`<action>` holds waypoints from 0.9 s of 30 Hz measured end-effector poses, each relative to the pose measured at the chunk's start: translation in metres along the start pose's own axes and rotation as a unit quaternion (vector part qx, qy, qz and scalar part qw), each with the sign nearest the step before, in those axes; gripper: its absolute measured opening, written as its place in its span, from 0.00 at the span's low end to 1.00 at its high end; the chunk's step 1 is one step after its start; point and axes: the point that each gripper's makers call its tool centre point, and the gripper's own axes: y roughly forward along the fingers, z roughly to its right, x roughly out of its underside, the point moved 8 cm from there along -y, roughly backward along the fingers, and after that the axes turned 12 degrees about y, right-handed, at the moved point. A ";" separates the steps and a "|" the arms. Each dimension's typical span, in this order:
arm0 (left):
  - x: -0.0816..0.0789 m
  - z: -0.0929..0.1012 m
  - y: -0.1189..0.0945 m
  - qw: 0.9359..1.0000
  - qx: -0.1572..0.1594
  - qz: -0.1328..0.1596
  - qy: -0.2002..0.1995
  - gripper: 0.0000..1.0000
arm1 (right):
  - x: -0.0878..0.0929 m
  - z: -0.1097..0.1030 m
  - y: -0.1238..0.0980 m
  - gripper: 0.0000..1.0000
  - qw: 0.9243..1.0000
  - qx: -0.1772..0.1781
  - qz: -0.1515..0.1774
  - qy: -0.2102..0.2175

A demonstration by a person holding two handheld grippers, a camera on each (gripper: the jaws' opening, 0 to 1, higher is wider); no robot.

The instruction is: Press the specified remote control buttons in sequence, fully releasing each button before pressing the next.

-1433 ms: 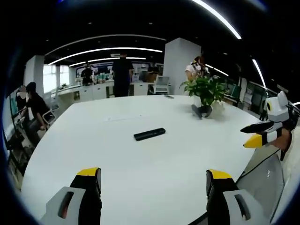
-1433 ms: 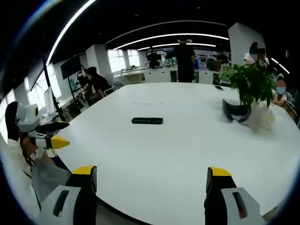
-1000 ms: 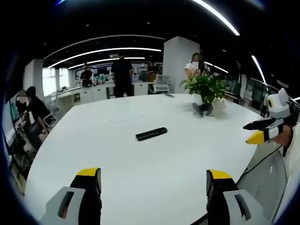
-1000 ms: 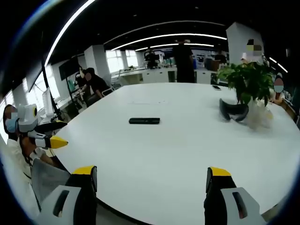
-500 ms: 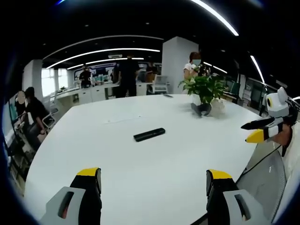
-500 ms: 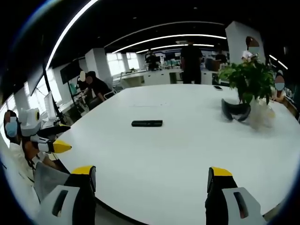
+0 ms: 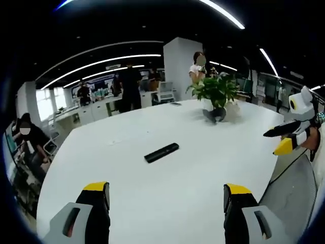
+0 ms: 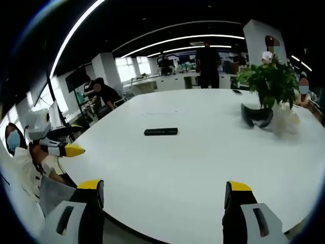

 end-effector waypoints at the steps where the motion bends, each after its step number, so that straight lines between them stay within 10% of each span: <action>1: -0.002 -0.003 0.001 1.000 0.000 0.002 0.001 0.97 | 0.000 0.000 0.000 0.99 1.000 0.000 0.000 0.000; 27: -0.045 -0.055 0.097 0.994 0.059 -0.005 0.092 0.86 | -0.009 0.006 0.007 0.91 1.000 0.011 -0.017 0.009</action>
